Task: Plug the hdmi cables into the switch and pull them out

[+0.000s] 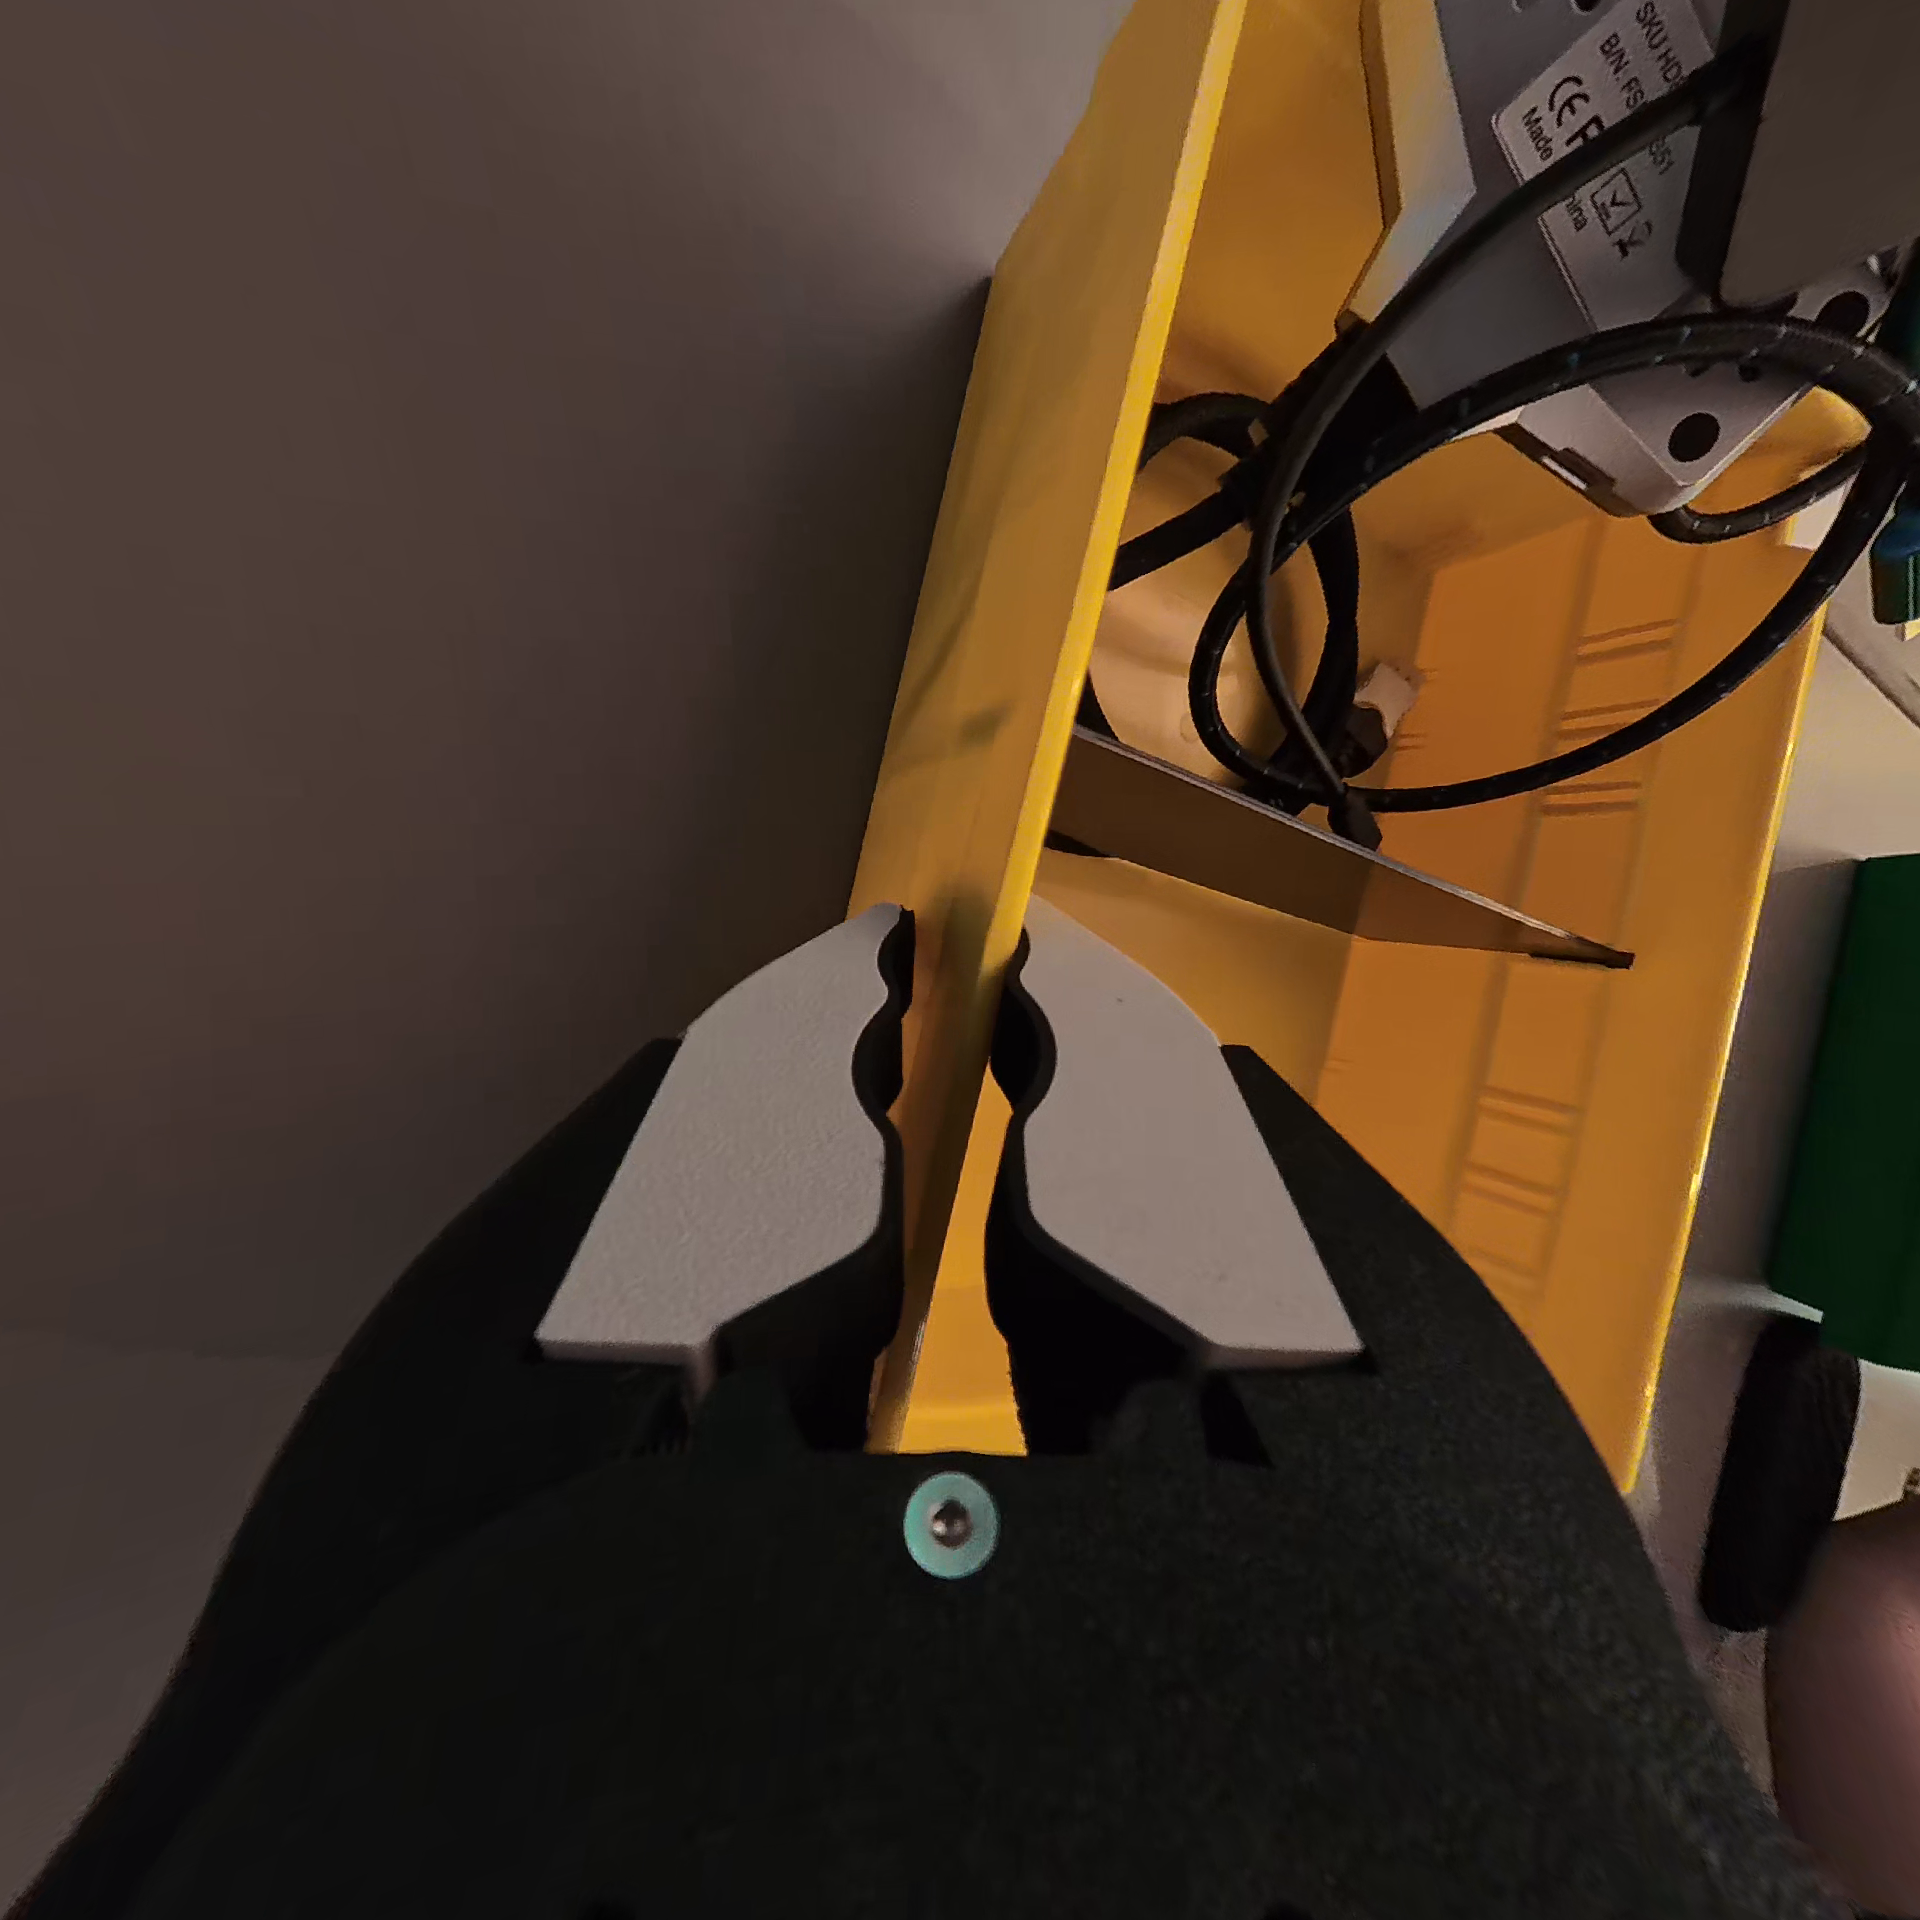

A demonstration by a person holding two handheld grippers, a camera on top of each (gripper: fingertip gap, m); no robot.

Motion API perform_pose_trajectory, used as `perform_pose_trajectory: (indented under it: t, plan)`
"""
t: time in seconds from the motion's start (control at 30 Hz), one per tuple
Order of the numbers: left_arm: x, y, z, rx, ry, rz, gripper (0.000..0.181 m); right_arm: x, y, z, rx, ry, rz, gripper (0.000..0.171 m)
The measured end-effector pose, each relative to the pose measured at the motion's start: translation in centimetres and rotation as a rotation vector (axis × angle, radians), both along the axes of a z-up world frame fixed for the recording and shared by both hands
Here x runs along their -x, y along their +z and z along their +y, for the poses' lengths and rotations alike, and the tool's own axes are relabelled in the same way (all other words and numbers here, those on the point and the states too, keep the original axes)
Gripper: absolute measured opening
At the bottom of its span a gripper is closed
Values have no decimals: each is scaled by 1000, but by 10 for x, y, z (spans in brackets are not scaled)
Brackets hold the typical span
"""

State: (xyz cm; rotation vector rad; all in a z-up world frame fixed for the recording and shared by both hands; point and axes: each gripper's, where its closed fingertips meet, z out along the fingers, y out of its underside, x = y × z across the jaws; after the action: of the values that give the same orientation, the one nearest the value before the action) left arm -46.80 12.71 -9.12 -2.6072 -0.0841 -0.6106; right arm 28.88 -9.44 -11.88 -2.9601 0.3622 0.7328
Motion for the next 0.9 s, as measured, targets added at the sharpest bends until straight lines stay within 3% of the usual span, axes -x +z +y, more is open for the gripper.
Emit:
perform_pose_trajectory:
  t: [0.37, 0.53, 0.73, 0.9]
  plan:
    - [3, 1, 2, -26, -15, 27, 11, -8, 0, 4, -40, 3, -36, 18]
    - [1, 31, 8, -211, -16, -57, 15, -12, 15, 10, -123, -50, -8, 20]
    - [1, 98, 2, -480, -67, -118, 21, -28, 79, 18, -407, -164, -62, 20]
    - [-10, 150, -13, -716, -167, 17, 22, -35, 167, 28, -833, -205, -181, 20]
